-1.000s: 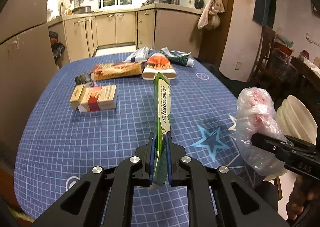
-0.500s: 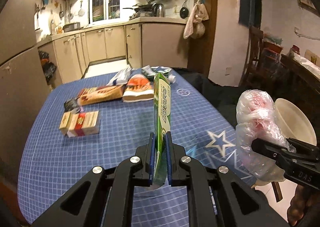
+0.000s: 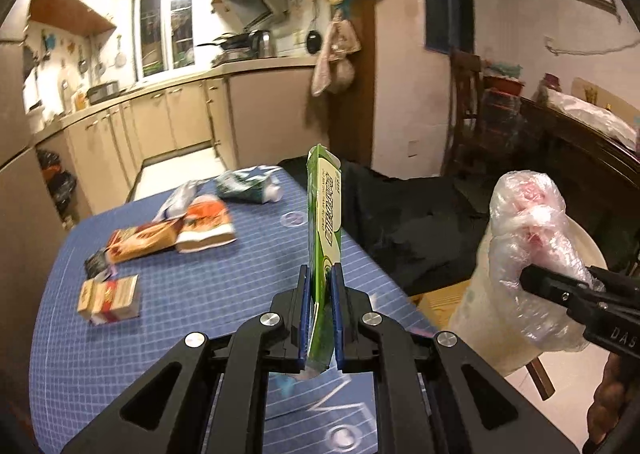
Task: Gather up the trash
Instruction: 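Carry the green box and plastic bag over the white bucket and release both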
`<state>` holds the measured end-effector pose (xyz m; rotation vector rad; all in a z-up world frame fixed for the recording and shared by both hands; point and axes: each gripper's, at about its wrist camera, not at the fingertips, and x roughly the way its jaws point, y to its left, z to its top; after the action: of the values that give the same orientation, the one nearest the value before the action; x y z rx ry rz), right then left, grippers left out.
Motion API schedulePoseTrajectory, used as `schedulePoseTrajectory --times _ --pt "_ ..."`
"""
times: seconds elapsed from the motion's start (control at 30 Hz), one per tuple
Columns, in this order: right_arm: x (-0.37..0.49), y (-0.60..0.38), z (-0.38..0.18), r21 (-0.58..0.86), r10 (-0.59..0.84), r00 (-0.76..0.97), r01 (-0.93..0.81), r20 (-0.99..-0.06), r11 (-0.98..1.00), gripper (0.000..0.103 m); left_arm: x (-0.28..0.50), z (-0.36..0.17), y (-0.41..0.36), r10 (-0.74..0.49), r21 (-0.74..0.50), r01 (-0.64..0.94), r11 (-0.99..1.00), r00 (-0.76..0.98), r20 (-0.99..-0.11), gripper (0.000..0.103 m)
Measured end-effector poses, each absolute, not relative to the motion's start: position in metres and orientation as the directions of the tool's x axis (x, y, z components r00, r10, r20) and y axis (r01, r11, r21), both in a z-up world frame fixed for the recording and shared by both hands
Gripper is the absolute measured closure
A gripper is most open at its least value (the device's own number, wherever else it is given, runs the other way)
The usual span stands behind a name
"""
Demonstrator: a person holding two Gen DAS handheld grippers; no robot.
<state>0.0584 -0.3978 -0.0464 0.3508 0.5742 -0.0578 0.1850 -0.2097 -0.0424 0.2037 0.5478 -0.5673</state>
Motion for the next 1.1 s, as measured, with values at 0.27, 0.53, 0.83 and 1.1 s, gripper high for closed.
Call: schedulePoseTrajectory --times 0.27,0.53,0.83,1.1 --pt "0.020 -0.447 -0.039 0.284 -0.089 0.846 0.273 -0.526 0.919 0.070 0.164 -0.035 -0.282 -0.533 0.078 0.663 0.745 0.661 -0.527 0.092" --pt "-0.011 -0.495 -0.046 0.285 -0.193 0.830 0.384 -0.524 0.878 0.070 0.144 -0.037 -0.351 -0.606 0.101 0.753 0.650 0.594 -0.529 0.092" --pt "-0.026 -0.540 -0.060 0.270 -0.272 0.777 0.489 -0.568 0.830 0.070 0.123 -0.045 -0.415 -0.680 0.128 0.841 0.525 0.505 -0.531 0.092" --pt "-0.010 -0.574 -0.085 0.231 -0.300 0.710 0.548 -0.637 0.804 0.052 0.128 -0.057 -0.452 -0.720 0.119 0.882 0.455 0.444 -0.533 0.085"
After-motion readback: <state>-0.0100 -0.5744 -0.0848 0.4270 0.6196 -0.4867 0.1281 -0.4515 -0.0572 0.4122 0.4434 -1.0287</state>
